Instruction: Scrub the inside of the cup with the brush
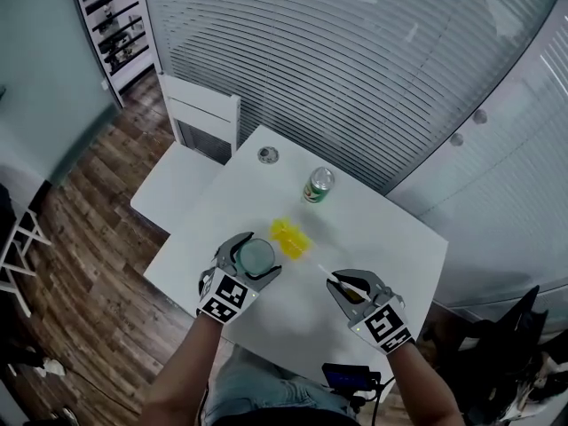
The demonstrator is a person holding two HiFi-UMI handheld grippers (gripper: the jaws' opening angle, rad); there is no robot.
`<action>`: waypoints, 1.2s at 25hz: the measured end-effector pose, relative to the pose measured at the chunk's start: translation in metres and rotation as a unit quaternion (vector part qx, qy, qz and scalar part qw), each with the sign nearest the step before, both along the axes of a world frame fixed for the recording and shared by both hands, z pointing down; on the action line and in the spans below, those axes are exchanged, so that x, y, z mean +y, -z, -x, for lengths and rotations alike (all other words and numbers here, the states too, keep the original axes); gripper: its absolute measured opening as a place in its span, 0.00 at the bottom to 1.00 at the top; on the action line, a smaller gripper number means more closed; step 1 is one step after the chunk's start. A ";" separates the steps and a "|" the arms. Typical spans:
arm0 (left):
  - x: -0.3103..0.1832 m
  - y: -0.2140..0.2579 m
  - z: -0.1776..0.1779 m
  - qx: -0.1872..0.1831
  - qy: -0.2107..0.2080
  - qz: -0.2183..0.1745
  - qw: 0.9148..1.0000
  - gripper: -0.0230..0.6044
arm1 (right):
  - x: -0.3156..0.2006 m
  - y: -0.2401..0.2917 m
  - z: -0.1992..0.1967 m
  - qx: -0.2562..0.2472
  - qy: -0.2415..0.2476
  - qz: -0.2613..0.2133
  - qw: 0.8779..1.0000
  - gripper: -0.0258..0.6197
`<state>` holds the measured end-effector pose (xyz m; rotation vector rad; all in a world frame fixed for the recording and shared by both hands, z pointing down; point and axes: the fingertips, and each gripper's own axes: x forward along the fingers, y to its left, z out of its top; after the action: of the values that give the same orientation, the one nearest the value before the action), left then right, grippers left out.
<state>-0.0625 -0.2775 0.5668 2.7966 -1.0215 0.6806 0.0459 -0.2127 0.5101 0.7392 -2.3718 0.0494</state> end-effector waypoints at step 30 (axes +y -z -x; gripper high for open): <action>0.037 0.039 0.008 -0.142 -0.002 -0.051 0.989 0.70 | 0.057 0.041 0.012 0.108 0.151 -0.044 0.982 0.12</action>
<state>-0.0708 -0.2401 0.5279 2.8457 -1.1239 1.0819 0.0341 -0.1557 0.4689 0.3948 -2.2611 -0.2539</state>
